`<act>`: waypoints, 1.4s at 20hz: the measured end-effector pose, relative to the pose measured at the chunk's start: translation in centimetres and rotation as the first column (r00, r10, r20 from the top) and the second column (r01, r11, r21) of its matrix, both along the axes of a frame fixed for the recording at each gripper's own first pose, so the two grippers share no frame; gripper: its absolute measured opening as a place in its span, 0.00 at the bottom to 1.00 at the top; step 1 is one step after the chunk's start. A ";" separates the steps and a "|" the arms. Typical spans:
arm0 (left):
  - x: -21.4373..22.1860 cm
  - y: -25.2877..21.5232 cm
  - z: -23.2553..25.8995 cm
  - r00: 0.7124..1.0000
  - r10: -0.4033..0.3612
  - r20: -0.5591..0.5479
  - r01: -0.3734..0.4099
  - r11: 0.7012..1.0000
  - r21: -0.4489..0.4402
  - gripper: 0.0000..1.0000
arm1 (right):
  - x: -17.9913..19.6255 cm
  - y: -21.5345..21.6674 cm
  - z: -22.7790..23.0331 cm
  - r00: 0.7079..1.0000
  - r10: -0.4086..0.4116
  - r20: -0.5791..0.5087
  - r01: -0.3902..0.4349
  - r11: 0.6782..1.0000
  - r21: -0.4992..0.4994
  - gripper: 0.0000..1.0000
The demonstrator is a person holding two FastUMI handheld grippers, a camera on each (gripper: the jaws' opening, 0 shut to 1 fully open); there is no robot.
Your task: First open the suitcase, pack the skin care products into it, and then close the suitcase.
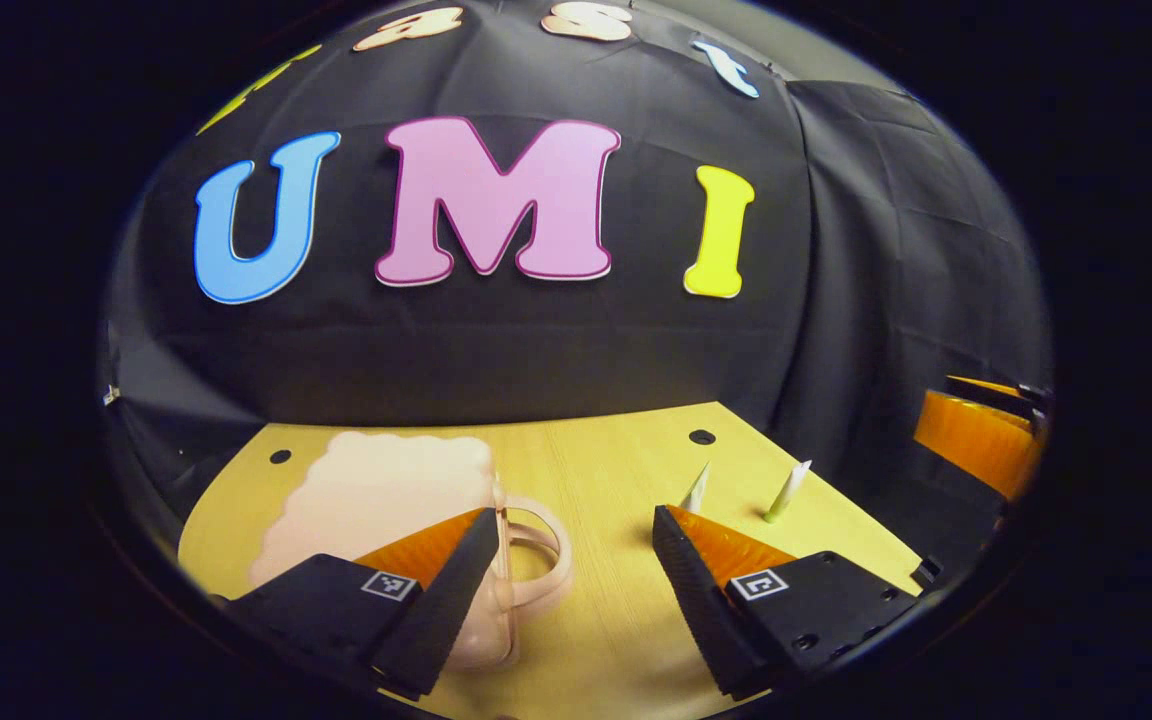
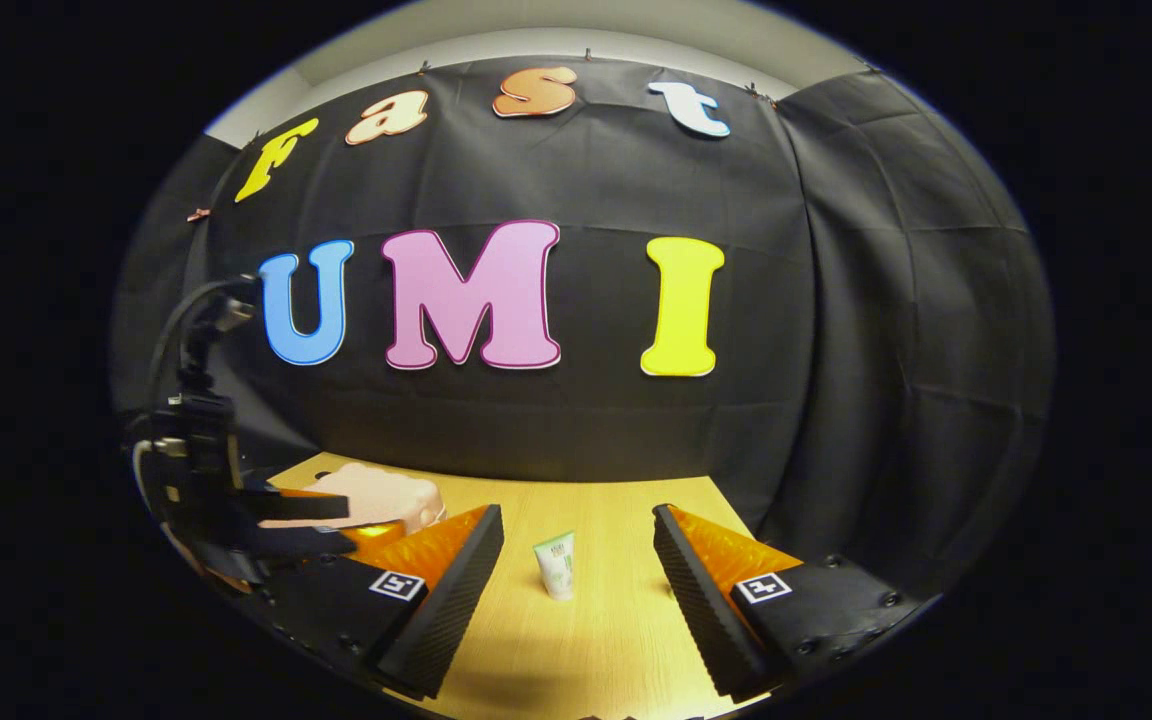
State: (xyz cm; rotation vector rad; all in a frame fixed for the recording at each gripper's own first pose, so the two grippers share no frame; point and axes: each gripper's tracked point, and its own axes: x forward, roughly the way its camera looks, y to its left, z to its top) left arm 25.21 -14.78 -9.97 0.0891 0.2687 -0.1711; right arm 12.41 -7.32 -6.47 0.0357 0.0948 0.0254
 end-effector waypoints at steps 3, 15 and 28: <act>3.9 -0.5 -4.2 0.998 0.020 -0.066 -0.016 0.998 0.063 0.96 | 0.7 -0.2 -2.7 0.998 0.018 -0.054 -0.018 1.000 0.003 0.96; 11.1 0.7 -14.6 0.931 0.265 -0.252 -0.199 0.945 0.261 0.67 | 4.0 -1.3 -6.2 0.987 0.119 -0.106 -0.123 0.992 -0.034 0.96; 9.8 1.8 -0.2 0.965 0.161 -0.208 -0.193 0.971 -0.143 0.12 | 6.2 0.0 -5.2 0.980 0.185 -0.079 -0.185 0.983 0.002 0.96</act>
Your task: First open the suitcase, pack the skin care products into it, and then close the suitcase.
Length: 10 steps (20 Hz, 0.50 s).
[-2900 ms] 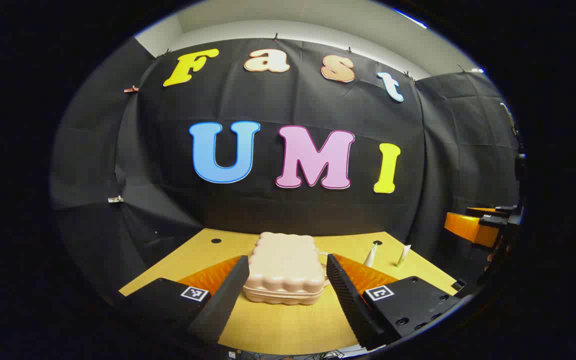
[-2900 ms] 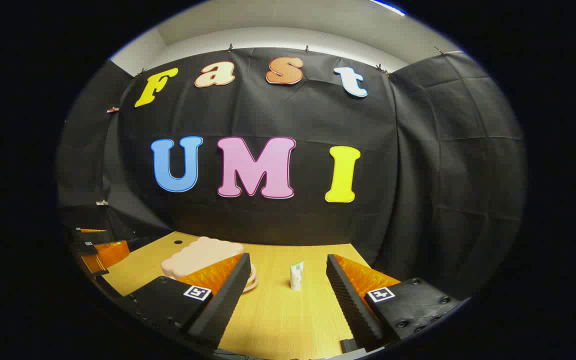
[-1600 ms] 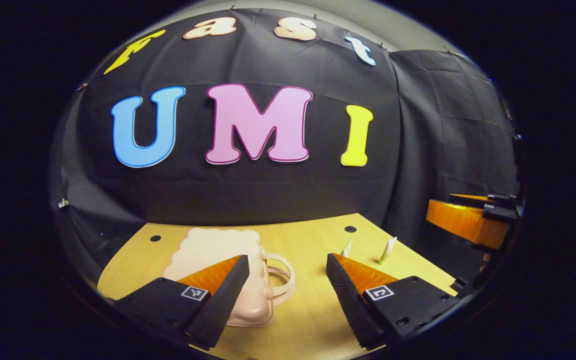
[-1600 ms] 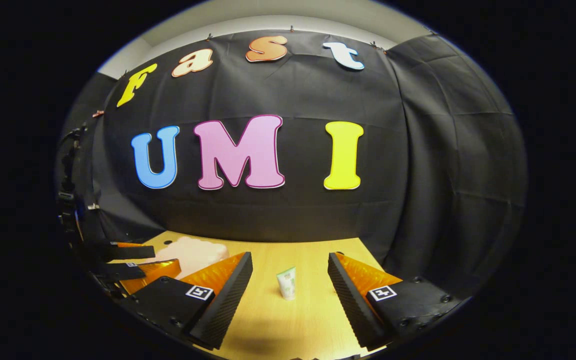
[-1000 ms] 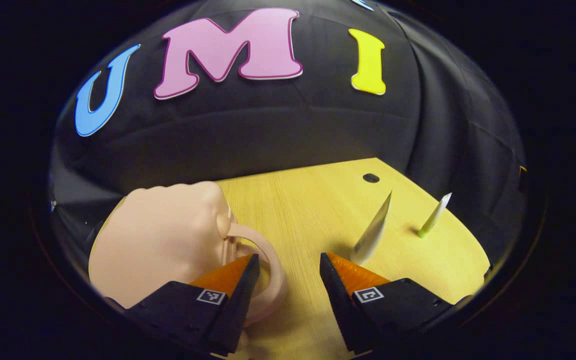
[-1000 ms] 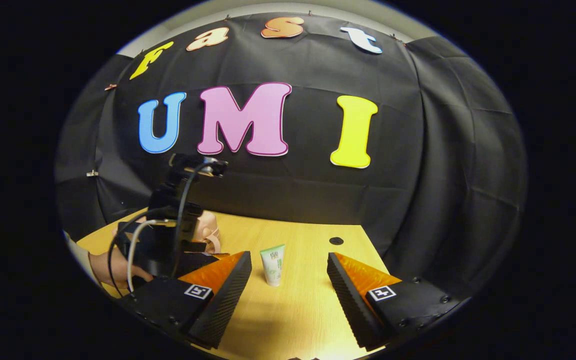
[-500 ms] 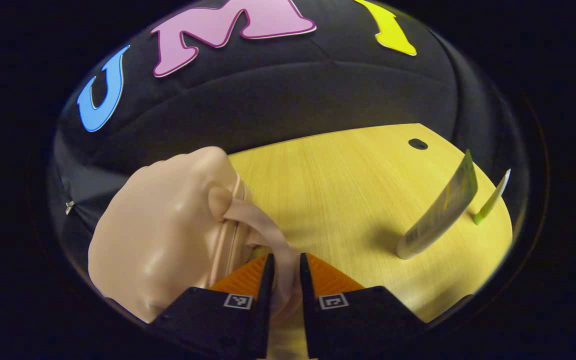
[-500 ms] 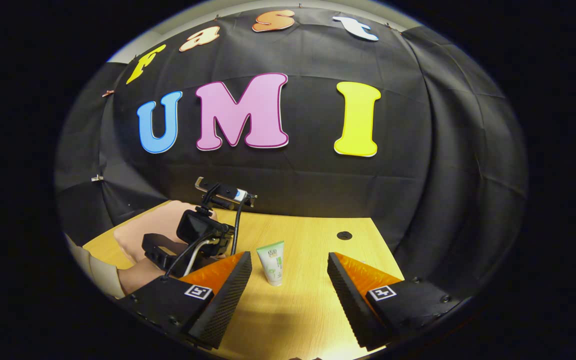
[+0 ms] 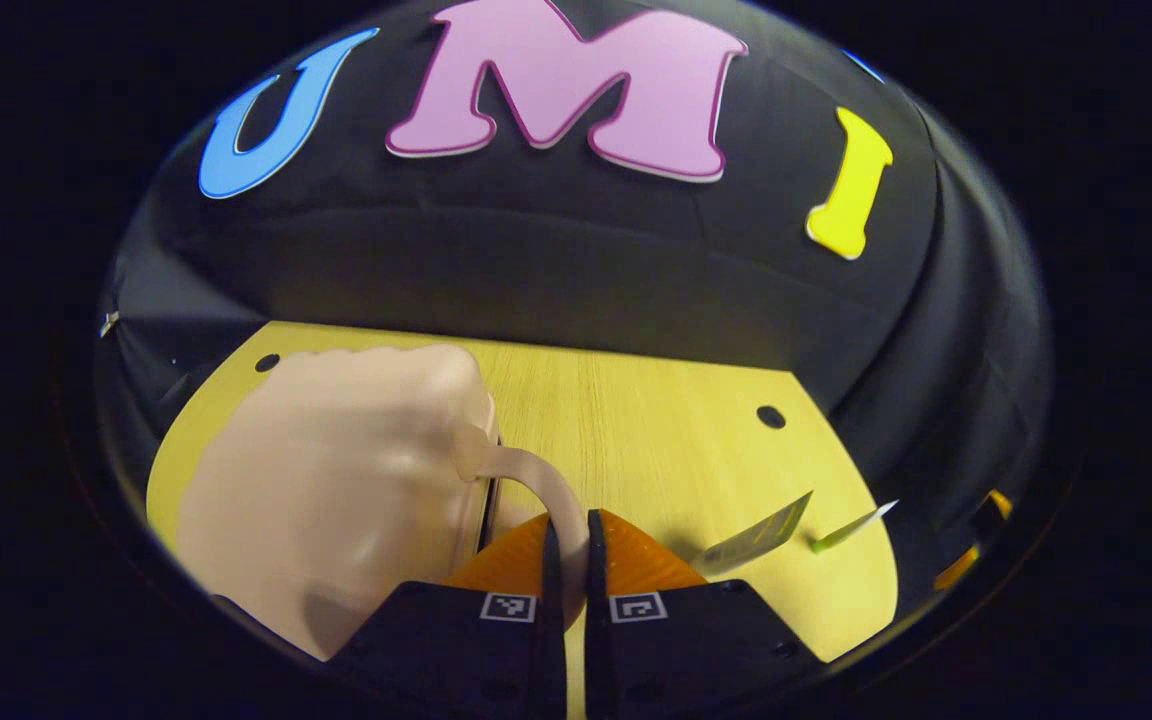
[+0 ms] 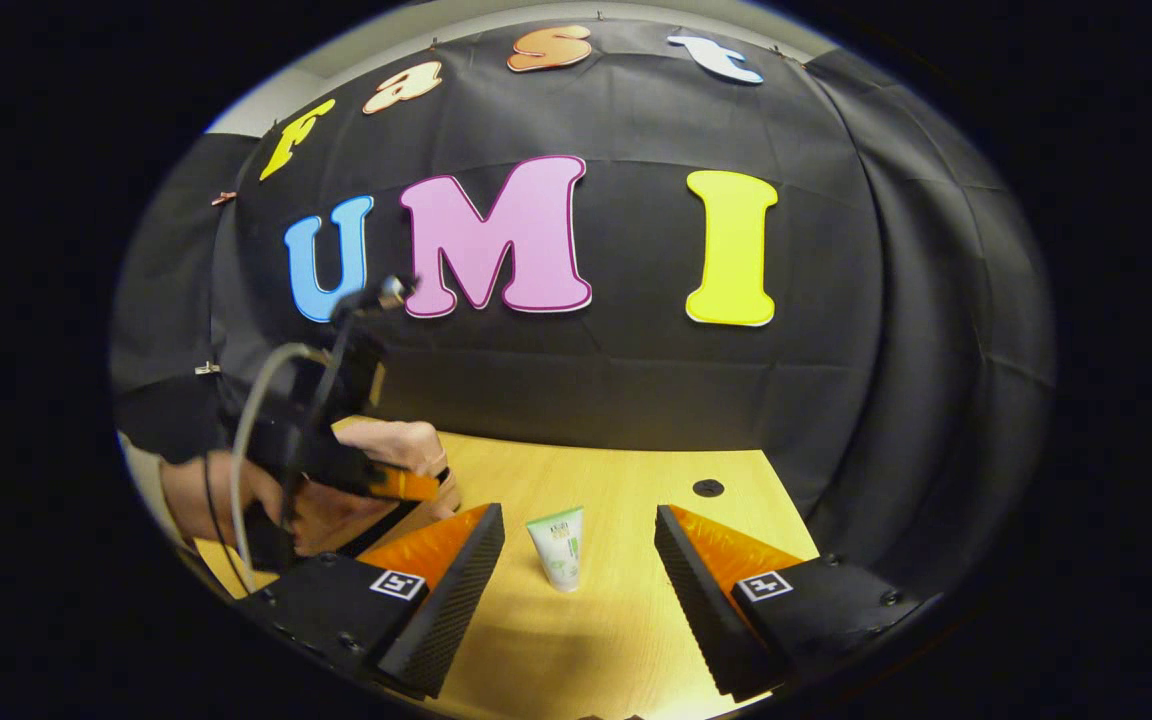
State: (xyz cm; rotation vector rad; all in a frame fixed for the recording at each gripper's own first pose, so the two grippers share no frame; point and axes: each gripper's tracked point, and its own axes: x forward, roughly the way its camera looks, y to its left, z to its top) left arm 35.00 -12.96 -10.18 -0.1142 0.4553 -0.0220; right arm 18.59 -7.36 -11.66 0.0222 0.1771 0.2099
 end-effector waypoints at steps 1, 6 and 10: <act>-0.5 1.2 2.7 0.999 -0.002 0.033 0.002 1.000 -0.006 0.12 | 0.1 0.5 -0.1 1.000 0.006 -0.007 -0.006 1.000 0.005 0.96; -3.1 14.2 13.5 0.985 0.089 0.146 -0.083 0.996 -0.043 0.12 | 0.2 1.6 0.2 1.000 0.018 -0.014 -0.018 1.000 0.014 0.96; -5.1 28.1 15.9 0.953 0.217 0.212 -0.234 0.970 0.059 0.16 | 0.5 2.3 -0.9 0.998 0.024 -0.052 -0.023 1.000 0.008 0.96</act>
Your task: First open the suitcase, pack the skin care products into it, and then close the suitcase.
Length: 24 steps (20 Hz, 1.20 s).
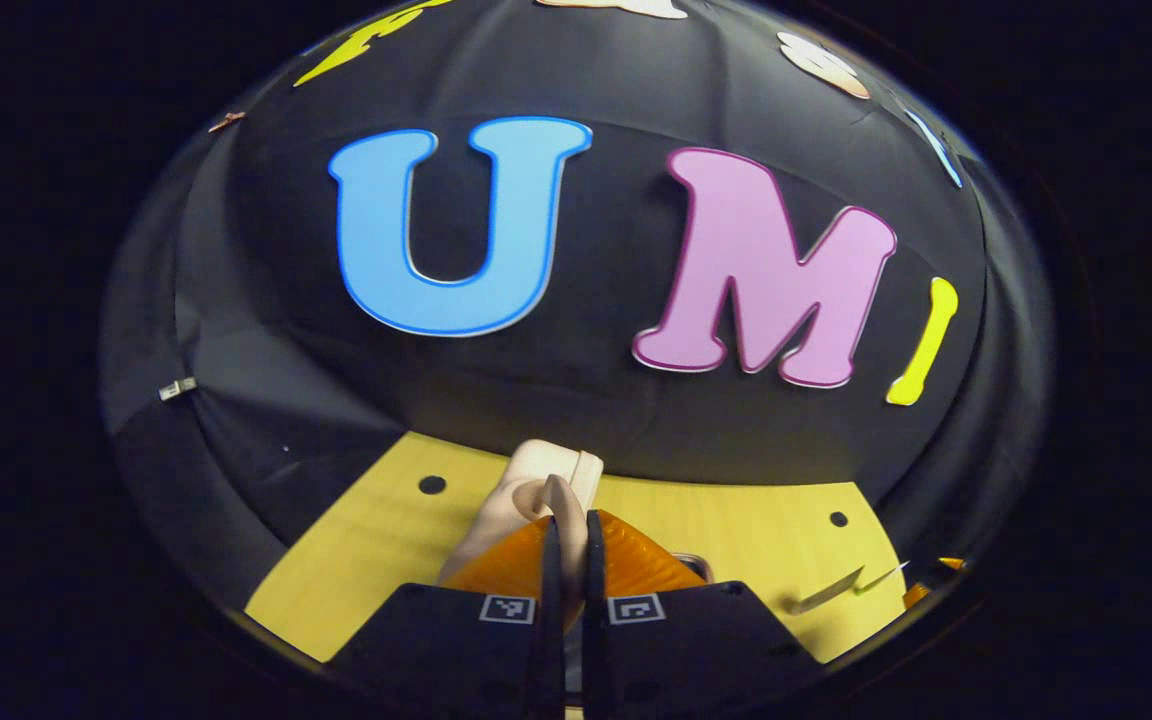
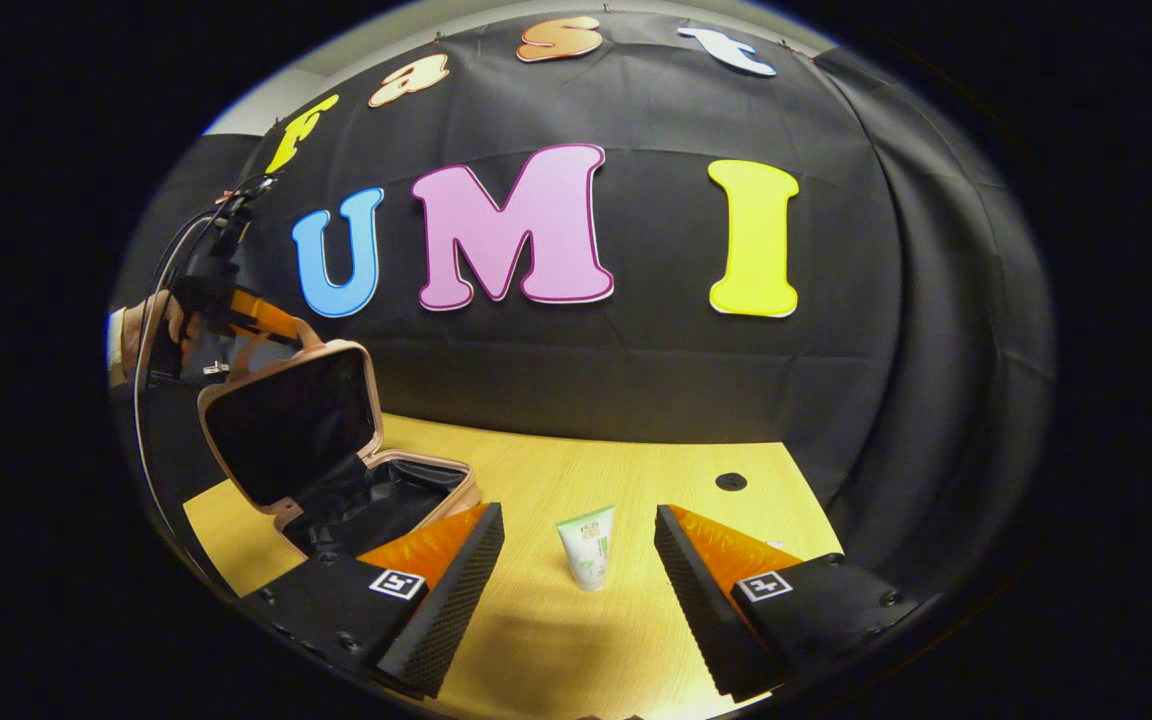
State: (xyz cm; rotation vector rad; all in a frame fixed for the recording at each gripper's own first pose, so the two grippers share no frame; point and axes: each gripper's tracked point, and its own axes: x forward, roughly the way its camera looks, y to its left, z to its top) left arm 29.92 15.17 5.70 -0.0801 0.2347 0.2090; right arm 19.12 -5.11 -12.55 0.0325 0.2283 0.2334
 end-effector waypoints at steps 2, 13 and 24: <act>-0.1 6.2 -0.5 0.996 0.076 0.039 -0.075 0.997 -0.011 0.12 | 0.2 0.4 -0.4 1.000 -0.004 -0.018 0.005 1.000 0.005 0.96; 4.2 25.7 -17.7 0.958 0.207 -0.200 -0.245 0.950 -0.193 0.12 | 0.1 2.3 -4.5 0.985 -0.089 -0.148 0.093 0.996 0.018 0.98; 3.2 27.9 -15.0 0.934 0.335 -0.125 -0.327 0.942 0.078 0.98 | 0.9 -1.0 -3.6 0.972 -0.208 -0.113 0.211 0.977 0.018 0.98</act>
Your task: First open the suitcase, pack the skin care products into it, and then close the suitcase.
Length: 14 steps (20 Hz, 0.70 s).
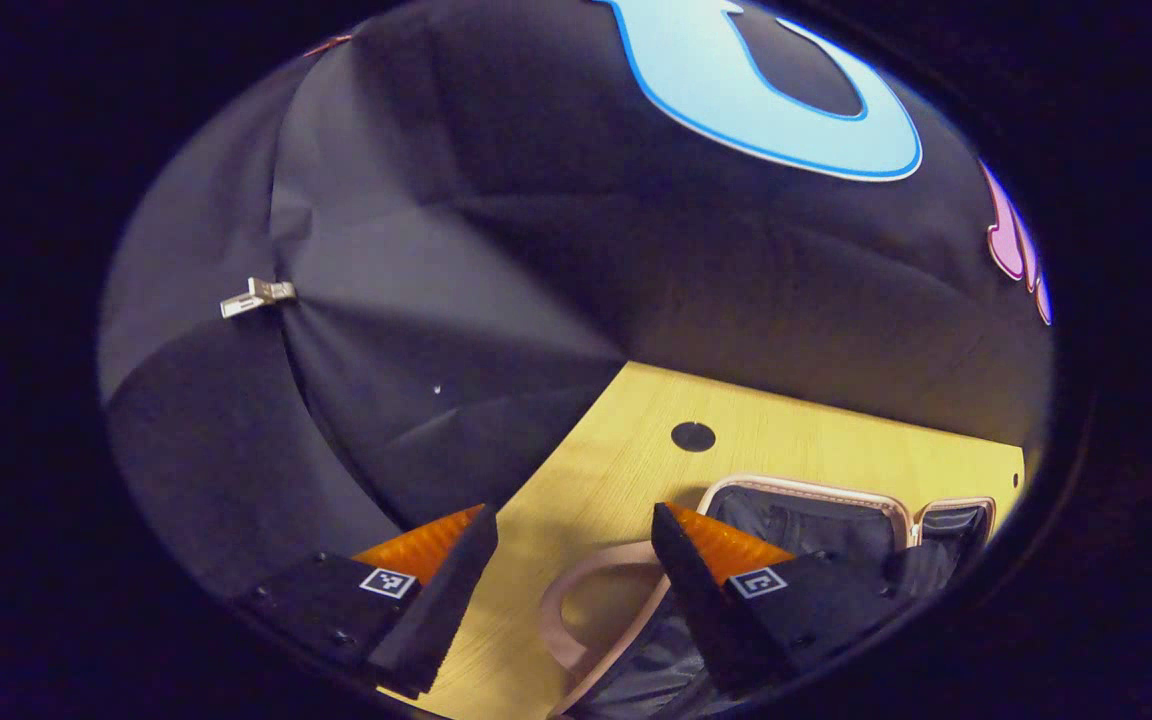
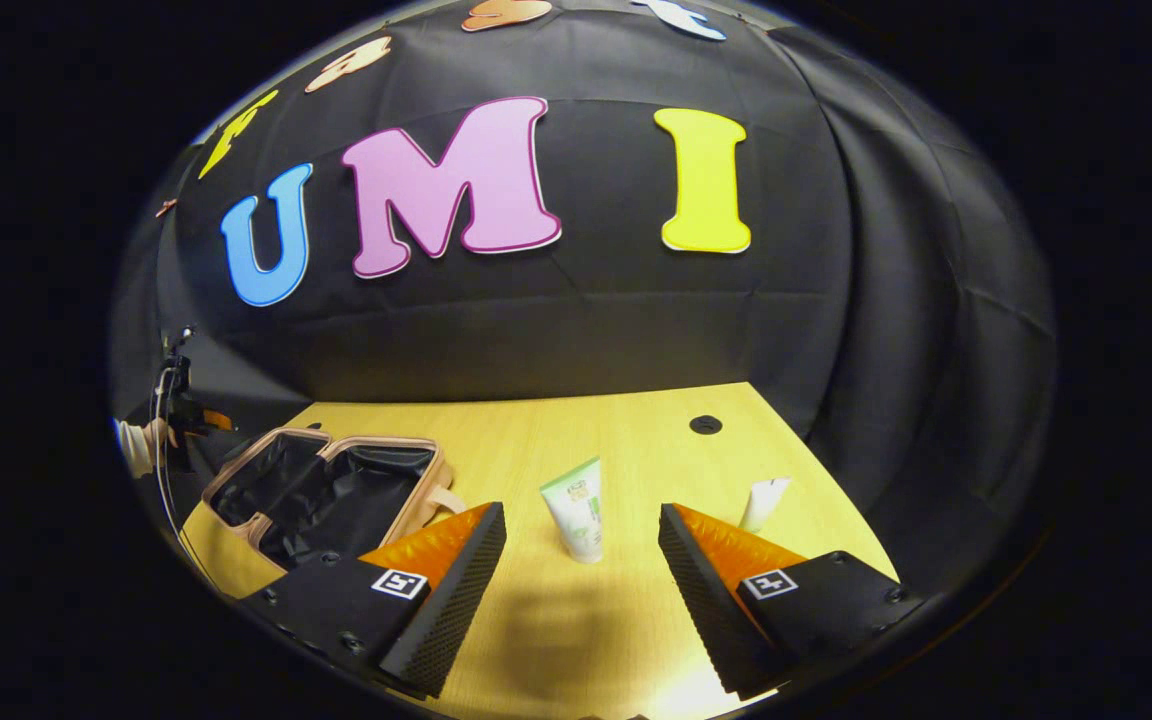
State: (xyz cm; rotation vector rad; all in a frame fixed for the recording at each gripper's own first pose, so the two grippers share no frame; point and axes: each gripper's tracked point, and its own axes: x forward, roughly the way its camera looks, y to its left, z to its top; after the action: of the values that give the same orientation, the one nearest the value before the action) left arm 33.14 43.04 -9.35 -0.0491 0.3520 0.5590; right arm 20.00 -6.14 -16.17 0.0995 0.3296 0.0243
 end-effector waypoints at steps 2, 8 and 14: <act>-1.6 -2.9 4.3 0.997 -0.014 0.070 0.009 0.997 0.082 0.96 | -0.2 -1.4 0.9 1.000 -0.028 0.013 0.028 1.000 -0.006 0.98; -6.1 -18.0 13.0 0.954 -0.164 0.249 0.115 0.973 0.200 0.96 | -1.3 -4.9 3.6 0.993 -0.096 0.063 0.097 0.995 -0.013 0.98; -8.7 -35.8 12.6 0.885 -0.299 0.356 0.267 0.954 0.138 0.95 | -2.2 -7.5 4.1 0.986 -0.147 0.075 0.147 0.989 0.001 0.98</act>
State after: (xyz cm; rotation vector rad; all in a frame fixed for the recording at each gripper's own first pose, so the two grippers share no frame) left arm 24.41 7.20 3.21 -0.0204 -0.0409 0.2624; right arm 17.82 -13.68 -12.06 0.1179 0.2470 -0.1190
